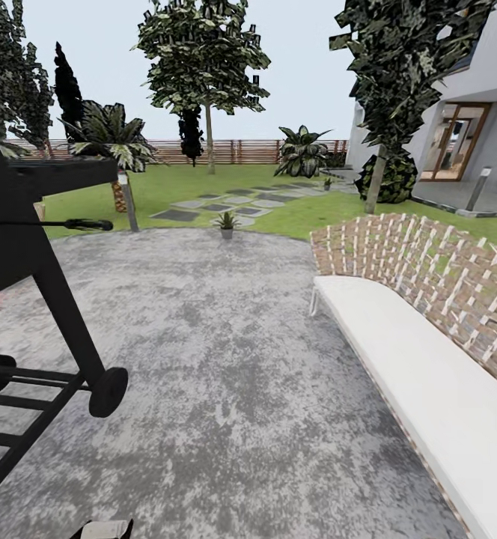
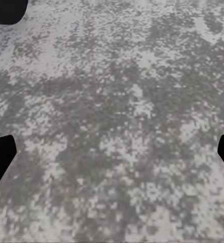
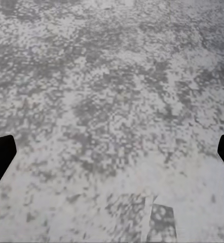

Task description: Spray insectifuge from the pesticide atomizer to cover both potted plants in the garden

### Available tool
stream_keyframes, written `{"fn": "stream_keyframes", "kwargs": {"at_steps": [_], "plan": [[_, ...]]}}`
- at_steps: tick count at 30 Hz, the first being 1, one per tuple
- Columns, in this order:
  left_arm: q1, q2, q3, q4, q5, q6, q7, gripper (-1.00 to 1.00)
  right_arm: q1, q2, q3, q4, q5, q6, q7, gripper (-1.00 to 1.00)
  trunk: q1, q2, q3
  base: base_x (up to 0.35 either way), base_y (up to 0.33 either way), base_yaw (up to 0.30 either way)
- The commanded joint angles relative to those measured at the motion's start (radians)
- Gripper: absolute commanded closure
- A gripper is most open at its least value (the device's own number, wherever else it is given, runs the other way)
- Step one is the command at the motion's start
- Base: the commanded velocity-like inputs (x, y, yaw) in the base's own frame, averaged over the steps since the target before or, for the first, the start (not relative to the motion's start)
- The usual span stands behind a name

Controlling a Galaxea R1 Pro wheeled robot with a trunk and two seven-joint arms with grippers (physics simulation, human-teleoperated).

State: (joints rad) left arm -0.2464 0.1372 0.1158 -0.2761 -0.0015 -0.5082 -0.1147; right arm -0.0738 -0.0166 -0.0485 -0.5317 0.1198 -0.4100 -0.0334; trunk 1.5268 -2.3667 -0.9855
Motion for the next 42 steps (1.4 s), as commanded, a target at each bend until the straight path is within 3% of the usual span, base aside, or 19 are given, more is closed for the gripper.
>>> {"fn": "stream_keyframes", "kwargs": {"at_steps": [1,42], "plan": [[-0.001,-0.001,0.008,0.001,0.0,-0.002,-0.01,-1.0,-0.001,0.0,-0.003,0.001,0.011,-0.003,-0.003,-1.0,0.0,0.0,-0.001,0.326,-0.068,0.0],[-0.001,-0.002,0.008,0.002,0.003,-0.001,-0.008,-1.0,-0.001,0.002,0.0,0.001,0.011,-0.003,-0.003,-1.0,0.0,0.0,-0.001,0.338,-0.015,0.0]]}}
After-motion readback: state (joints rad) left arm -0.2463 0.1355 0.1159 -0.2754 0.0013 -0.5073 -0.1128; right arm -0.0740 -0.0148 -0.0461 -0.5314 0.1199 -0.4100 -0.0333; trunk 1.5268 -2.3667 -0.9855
